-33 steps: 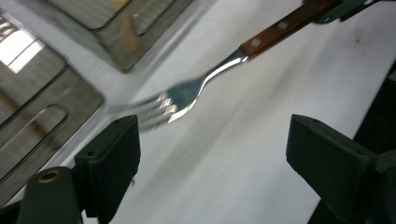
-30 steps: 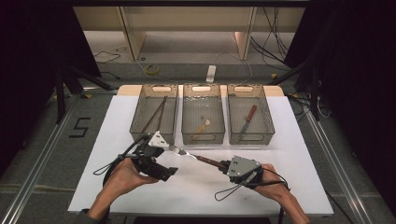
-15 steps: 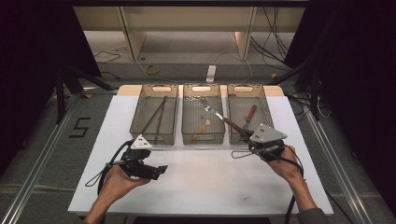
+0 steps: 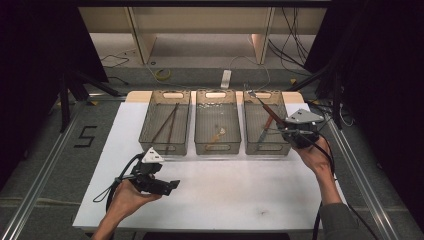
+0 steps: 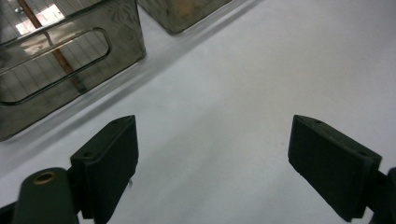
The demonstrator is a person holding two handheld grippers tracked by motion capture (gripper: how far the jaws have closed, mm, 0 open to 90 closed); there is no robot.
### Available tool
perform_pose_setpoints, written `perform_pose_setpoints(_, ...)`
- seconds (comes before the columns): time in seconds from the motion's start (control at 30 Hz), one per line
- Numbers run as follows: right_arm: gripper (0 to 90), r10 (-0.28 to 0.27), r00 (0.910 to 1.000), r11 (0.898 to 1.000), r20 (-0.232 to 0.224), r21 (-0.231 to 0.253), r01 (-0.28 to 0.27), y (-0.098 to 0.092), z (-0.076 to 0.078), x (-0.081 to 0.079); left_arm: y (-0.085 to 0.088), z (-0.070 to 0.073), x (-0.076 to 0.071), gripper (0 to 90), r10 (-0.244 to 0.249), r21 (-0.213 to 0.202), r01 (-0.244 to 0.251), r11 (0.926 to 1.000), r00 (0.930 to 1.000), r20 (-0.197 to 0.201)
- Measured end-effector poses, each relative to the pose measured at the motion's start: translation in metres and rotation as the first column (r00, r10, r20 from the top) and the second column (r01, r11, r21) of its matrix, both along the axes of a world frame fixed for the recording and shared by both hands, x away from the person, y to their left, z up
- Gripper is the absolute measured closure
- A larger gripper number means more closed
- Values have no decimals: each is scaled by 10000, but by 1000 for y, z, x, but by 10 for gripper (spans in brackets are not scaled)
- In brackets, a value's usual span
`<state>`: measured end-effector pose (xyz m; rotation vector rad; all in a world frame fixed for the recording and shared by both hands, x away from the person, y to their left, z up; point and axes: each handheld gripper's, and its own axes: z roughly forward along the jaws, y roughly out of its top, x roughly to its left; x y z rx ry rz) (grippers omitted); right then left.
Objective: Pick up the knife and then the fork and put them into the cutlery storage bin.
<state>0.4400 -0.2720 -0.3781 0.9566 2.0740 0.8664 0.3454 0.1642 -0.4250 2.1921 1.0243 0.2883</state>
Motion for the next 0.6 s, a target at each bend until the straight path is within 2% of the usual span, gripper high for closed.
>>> perform_pose_setpoints(0.17,754,-570,9973,9984,-467,-48,569,3,-6,12,0,-1,-1,156,-8,-8,8,10000,10000,-6)
perform_pose_setpoints(0.27,754,-617,9962,9981,-620,-106,612,5,-10,17,2,-1,-3,156,-76,-133,77,9999,10000,36)
perform_pose_setpoints(0.6,753,-1190,9849,9927,-1256,-368,1152,8,-22,30,2,-4,-3,156,-87,41,87,10000,10000,-40)
